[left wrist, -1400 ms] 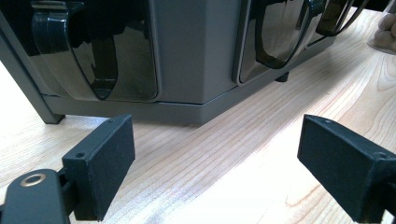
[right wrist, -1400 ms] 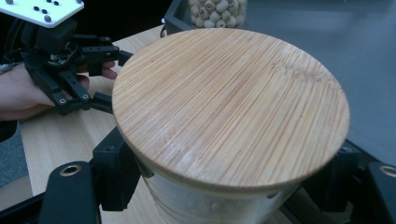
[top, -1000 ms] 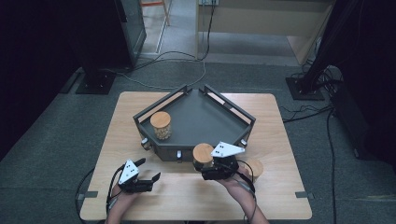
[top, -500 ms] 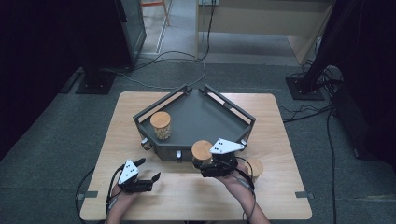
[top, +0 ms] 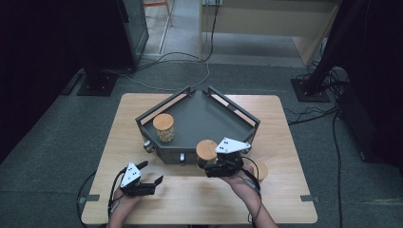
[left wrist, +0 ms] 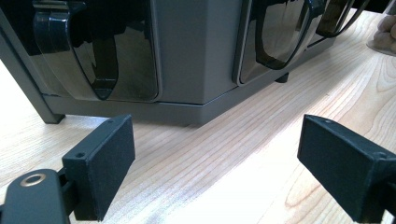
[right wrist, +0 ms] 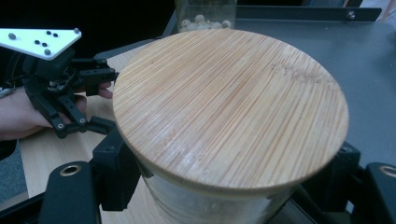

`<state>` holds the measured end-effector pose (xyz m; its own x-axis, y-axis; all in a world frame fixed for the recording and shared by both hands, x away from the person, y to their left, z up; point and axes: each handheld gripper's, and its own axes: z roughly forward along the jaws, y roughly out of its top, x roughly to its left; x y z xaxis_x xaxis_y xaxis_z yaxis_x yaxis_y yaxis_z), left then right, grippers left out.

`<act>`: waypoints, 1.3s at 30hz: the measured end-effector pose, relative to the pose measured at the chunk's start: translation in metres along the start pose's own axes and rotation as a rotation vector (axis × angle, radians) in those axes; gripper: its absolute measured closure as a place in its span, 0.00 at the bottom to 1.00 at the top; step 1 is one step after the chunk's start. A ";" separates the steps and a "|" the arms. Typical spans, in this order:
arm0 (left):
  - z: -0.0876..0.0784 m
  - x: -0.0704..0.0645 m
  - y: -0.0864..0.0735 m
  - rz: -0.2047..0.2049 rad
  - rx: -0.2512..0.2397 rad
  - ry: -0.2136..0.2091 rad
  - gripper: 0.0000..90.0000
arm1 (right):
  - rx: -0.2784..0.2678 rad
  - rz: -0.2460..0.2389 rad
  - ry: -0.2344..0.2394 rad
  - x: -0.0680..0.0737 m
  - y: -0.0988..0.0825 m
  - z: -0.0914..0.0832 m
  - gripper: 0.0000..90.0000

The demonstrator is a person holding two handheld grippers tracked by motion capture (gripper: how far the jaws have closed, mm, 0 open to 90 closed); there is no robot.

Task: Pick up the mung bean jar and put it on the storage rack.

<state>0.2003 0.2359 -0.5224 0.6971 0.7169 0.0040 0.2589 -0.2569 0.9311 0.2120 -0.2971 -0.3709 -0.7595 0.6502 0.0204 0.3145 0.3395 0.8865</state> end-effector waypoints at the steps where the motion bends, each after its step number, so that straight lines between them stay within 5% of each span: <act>1: 0.000 0.000 0.000 0.000 0.000 0.000 0.12 | -0.002 0.002 0.001 0.000 0.000 0.000 0.28; 39: 0.000 0.001 0.002 0.006 0.009 -0.007 0.12 | -0.011 -0.024 -0.021 -0.004 0.024 0.006 0.28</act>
<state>0.2016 0.2358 -0.5211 0.7032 0.7109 0.0068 0.2608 -0.2668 0.9278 0.2252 -0.2876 -0.3527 -0.7546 0.6561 -0.0106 0.2897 0.3475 0.8918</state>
